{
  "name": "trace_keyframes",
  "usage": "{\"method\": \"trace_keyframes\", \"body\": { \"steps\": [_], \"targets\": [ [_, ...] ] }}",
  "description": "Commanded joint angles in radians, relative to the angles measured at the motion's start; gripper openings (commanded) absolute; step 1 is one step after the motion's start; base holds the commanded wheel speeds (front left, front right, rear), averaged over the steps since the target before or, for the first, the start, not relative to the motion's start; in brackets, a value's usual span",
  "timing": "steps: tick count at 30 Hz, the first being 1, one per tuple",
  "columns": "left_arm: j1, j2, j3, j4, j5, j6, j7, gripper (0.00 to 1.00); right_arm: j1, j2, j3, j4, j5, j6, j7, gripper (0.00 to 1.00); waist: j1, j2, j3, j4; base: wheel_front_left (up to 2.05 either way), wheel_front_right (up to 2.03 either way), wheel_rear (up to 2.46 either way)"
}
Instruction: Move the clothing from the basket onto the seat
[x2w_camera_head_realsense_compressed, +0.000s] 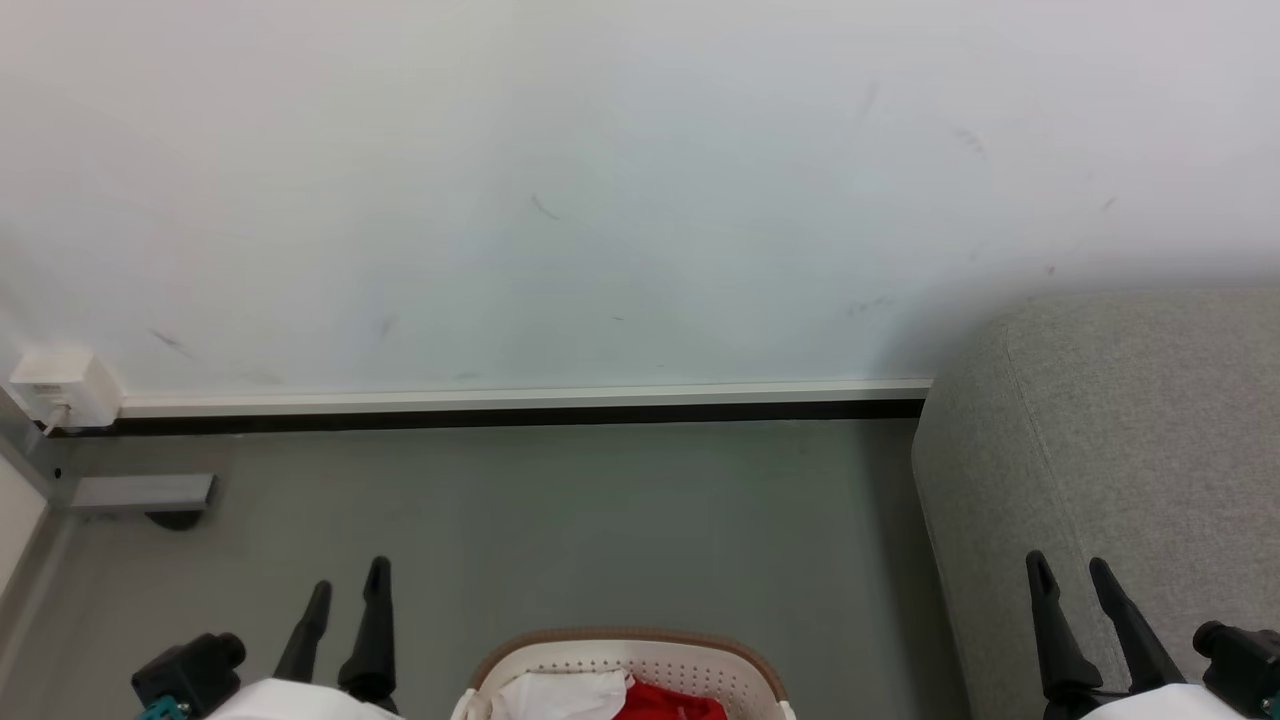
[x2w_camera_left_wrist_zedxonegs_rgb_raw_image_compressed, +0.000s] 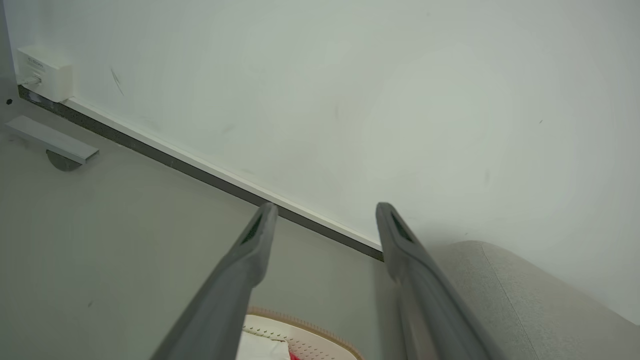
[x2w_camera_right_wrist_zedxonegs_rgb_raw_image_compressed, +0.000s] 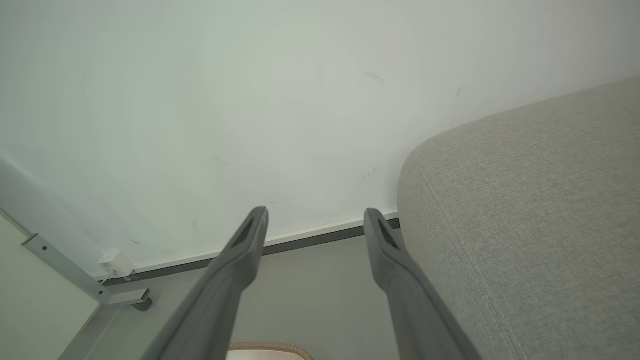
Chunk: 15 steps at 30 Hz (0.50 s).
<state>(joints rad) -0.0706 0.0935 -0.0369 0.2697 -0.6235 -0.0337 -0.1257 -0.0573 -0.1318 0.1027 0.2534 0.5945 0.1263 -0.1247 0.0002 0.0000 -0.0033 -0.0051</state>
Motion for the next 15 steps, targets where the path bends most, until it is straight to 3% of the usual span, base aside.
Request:
{"method": "trace_keyframes", "body": {
  "steps": [1, 15],
  "targets": [
    [0.004, 0.015, 0.000, -0.010, 0.034, 0.002, -0.009, 1.00, -0.015, -0.012, 0.005, -0.007, -0.028, 0.004, -0.010, 1.00, -0.0002, 0.0000, 0.000, 0.001, 0.00, 0.00, 0.00],
    [0.008, 0.043, -0.025, -0.008, 0.207, 0.023, -0.046, 1.00, -0.009, -0.005, 0.007, -0.004, -0.169, 0.005, -0.047, 1.00, -0.0002, 0.0000, 0.001, 0.001, 0.00, 0.00, 0.00]
  ]
}}
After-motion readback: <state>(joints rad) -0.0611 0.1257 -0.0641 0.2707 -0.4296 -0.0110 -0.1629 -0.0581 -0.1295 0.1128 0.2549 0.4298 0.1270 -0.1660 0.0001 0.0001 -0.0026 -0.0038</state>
